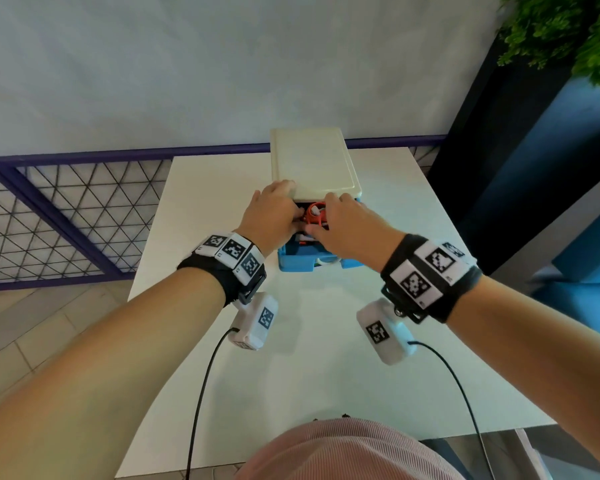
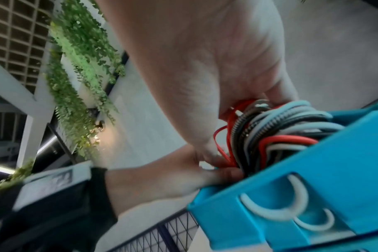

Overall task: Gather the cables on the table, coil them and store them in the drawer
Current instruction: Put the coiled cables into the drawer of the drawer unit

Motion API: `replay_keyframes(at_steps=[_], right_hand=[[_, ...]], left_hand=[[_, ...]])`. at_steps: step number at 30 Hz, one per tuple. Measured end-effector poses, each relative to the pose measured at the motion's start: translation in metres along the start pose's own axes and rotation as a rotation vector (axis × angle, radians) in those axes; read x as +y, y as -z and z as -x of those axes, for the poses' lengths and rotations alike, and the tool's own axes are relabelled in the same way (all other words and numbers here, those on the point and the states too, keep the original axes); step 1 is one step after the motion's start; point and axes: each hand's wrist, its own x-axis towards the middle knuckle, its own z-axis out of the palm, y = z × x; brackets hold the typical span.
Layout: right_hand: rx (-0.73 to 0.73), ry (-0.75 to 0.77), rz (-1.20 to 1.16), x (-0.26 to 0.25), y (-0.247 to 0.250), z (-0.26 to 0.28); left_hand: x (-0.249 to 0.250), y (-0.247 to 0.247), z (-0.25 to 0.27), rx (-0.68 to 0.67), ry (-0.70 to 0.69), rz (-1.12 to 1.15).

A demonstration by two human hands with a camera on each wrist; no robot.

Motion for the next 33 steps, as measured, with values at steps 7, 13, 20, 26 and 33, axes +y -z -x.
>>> replay_keyframes(at_steps=[7,13,20,26,33], right_hand=[[0.130,0.112,0.265,0.002,-0.030,0.008],[0.025,0.031,0.364,-0.012,-0.040,-0.005],[0.035,-0.013,0.203,-0.019,-0.029,-0.024],[0.102,0.036,-0.255,0.006,-0.026,-0.010],[0.025,0.271,-0.109,0.015,-0.027,0.014]], left_hand=[[-0.008,-0.012,-0.006,0.028,0.005,-0.009],[-0.010,-0.006,-0.002,-0.056,-0.074,-0.088],[-0.014,0.007,-0.004,-0.210,-0.092,-0.050],[-0.007,0.024,-0.001,-0.242,-0.011,0.179],[-0.008,0.026,-0.002,-0.627,0.017,0.046]])
